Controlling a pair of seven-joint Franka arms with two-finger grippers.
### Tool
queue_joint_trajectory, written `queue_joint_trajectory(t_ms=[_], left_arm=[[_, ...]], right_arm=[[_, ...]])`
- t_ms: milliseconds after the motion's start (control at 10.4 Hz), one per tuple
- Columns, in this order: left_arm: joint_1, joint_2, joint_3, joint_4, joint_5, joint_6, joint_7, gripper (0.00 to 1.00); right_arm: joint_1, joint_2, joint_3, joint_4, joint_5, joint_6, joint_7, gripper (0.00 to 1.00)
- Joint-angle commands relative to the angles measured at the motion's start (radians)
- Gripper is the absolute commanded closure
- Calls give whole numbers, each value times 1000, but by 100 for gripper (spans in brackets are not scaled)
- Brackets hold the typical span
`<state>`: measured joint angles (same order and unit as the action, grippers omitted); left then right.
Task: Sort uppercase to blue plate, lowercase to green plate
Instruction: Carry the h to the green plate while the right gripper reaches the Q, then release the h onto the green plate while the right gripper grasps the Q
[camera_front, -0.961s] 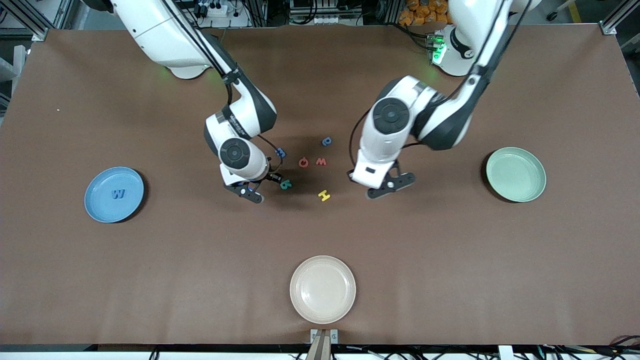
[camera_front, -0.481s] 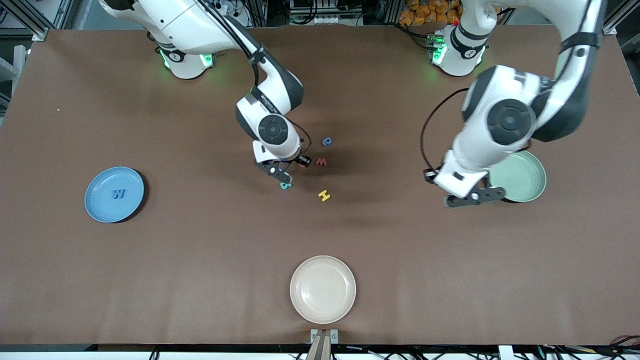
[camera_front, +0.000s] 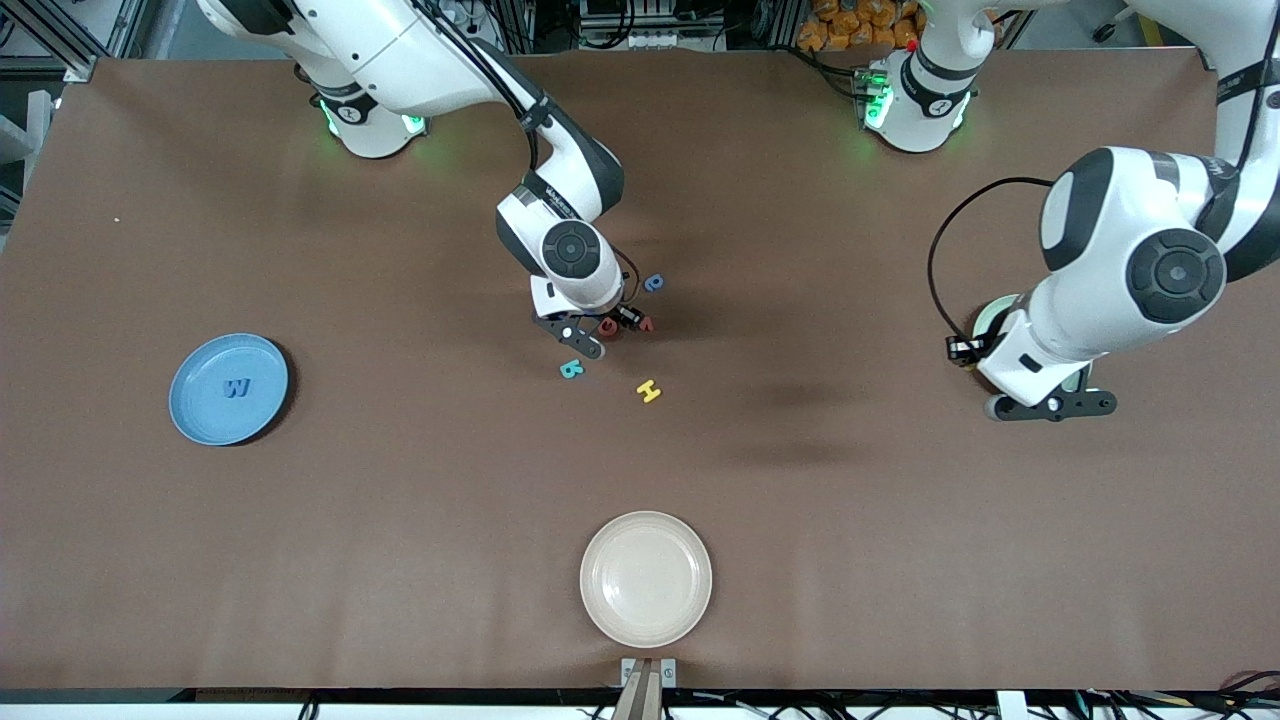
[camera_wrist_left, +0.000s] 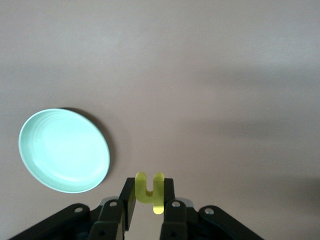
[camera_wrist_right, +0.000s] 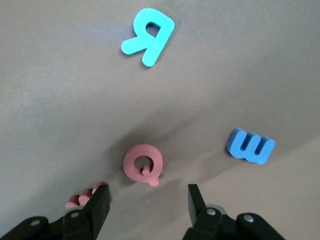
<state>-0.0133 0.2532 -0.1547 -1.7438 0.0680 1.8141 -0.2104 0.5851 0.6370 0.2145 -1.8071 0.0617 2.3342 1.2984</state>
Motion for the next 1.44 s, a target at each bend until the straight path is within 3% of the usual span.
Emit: queue_joint_trajectory(t_ms=[0, 288, 769, 1057, 1346], left_arm=[[88, -41, -13, -68, 18, 1, 119, 100], [229, -37, -16, -159, 38, 118, 325, 100], [303, -8, -14, -267, 41, 258, 404, 100], [323, 50, -14, -281, 41, 329, 404, 100], [331, 113, -13, -273, 39, 353, 404, 100]], right_arm=[[-4, 16, 3, 25, -55, 10, 25, 30], [-2, 20, 0, 23, -68, 33, 27, 31], [6, 36, -1, 17, -95, 48, 28, 33], [10, 38, -1, 17, -102, 51, 32, 43], [10, 38, -1, 17, -109, 51, 32, 61]])
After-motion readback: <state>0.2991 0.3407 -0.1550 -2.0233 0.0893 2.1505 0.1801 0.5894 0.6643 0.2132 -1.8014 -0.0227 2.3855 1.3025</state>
